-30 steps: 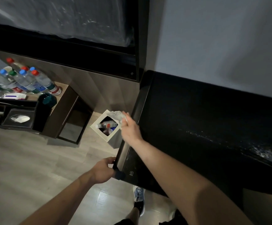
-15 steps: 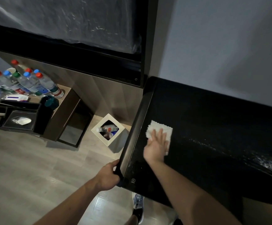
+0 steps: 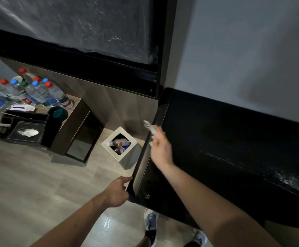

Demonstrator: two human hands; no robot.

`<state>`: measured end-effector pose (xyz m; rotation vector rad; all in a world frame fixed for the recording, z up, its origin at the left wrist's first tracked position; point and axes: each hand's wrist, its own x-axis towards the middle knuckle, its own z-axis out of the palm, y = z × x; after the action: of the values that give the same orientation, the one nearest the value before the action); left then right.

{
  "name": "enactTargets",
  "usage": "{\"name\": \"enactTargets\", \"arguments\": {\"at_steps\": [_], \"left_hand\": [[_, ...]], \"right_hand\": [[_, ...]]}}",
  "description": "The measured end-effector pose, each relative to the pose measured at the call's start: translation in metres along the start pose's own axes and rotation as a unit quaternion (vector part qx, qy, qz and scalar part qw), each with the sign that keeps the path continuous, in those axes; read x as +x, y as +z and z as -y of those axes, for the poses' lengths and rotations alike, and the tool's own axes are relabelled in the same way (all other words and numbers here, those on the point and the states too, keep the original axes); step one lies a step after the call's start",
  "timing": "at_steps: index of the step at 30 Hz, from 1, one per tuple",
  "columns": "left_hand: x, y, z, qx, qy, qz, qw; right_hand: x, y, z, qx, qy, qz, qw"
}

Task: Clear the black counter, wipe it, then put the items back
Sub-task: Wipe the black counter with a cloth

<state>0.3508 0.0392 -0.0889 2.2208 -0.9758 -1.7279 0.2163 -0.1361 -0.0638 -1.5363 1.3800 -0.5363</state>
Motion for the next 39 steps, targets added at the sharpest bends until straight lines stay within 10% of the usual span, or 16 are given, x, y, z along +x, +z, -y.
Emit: {"name": "enactTargets", "arguments": {"at_steps": [4,9,14,23,39], "left_hand": [[0.009,0.002,0.006,0.092,0.024,-0.014,0.995],[0.006,-0.007,-0.028,0.192,0.054,-0.018,0.980],[0.013,0.009,-0.075,0.234,0.158,-0.084,0.956],[0.065,0.075,-0.121,0.483,0.302,-0.043,0.821],[0.097,0.172,-0.182,0.472,0.188,-0.057,0.859]], "right_hand": [[-0.009,-0.054,-0.056,-0.121,-0.040,-0.061,0.990],[-0.039,-0.043,-0.102,-0.288,0.022,0.108,0.951],[-0.068,-0.055,-0.099,-0.172,0.029,0.059,0.983],[-0.160,-0.170,-0.194,-0.292,0.183,0.007,0.939],[-0.251,-0.289,-0.295,-0.311,0.245,-0.026,0.918]]}}
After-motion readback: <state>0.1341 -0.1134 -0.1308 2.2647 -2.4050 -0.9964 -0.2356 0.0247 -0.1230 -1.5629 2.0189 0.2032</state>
